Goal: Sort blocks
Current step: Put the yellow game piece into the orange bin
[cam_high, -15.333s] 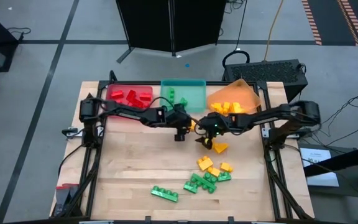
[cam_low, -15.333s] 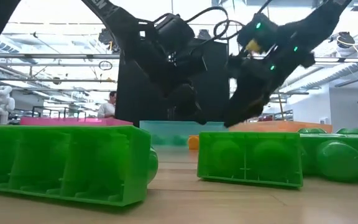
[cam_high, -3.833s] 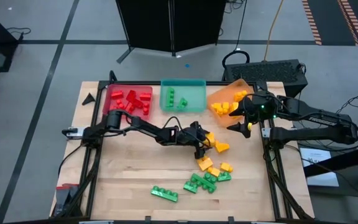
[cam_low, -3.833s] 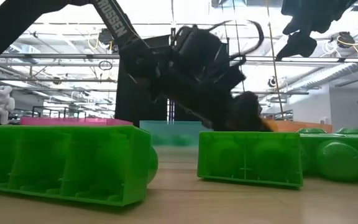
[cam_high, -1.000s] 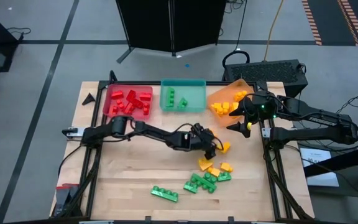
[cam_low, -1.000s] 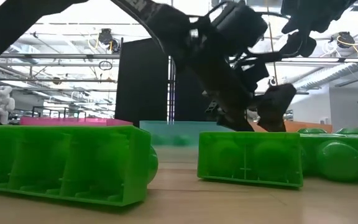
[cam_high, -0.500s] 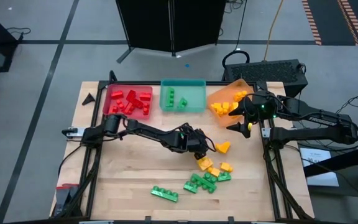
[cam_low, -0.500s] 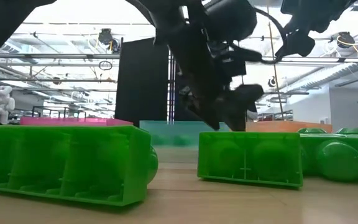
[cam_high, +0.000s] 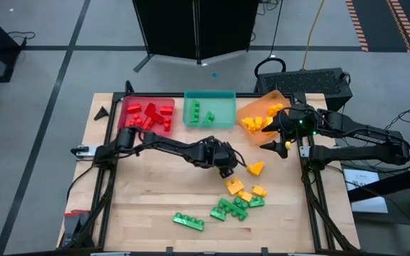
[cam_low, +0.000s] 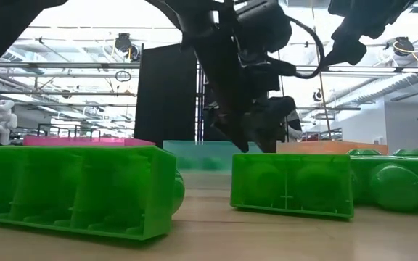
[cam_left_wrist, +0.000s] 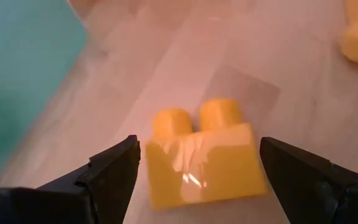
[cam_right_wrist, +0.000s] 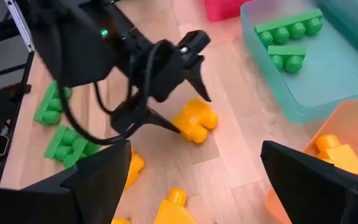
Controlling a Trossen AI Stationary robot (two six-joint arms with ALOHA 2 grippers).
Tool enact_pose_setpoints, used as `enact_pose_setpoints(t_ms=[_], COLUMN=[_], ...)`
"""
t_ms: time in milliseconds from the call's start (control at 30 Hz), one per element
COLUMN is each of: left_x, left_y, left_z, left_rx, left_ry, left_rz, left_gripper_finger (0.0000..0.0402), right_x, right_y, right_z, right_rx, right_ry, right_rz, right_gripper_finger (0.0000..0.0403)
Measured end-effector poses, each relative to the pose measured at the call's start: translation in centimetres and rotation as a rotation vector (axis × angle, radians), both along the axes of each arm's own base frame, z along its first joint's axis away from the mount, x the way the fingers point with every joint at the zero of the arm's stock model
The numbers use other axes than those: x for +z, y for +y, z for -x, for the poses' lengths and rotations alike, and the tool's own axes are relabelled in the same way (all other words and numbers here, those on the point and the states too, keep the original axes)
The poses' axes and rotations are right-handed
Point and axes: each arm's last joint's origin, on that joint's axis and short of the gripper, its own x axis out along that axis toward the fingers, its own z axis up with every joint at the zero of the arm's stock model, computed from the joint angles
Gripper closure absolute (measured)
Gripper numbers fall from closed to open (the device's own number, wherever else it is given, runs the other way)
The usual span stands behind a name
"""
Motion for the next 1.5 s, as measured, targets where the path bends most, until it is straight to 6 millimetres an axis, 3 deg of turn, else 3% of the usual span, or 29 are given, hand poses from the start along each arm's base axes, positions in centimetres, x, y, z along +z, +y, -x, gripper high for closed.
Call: enact_pose_setpoints(t_ms=[333, 833, 1100, 1333, 1500], left_x=[-0.4, -2.6, -2.7, -1.4, 1.0], left_y=[2.7, 2.8, 2.9, 2.8, 2.8], left_z=[-0.1, -0.2, -0.1, 0.2, 0.5], left_rx=[0.056, 0.007, 0.039, 0.035, 0.028], left_ry=[-0.009, 0.073, 0.068, 0.057, -0.003], left_rz=[0.146, 0.259, 0.278, 0.294, 0.300], left_gripper_finger=[0.0068, 0.0033, 0.0084, 0.0106, 0.0107], right_x=[0.0, 0.0, 0.0, -0.1, 0.1], right_y=[0.0, 0.0, 0.0, 0.0, 0.1], right_z=[0.0, 0.0, 0.0, 0.1, 0.2], right_rx=[0.004, 0.005, -0.001, -0.002, 0.002], right_ry=[0.002, 0.003, 0.004, 0.009, -0.003], right_rz=[0.006, 0.006, 0.000, -0.003, 0.006], right_gripper_finger=[0.0046, 0.0046, 0.0046, 0.0046, 0.0046])
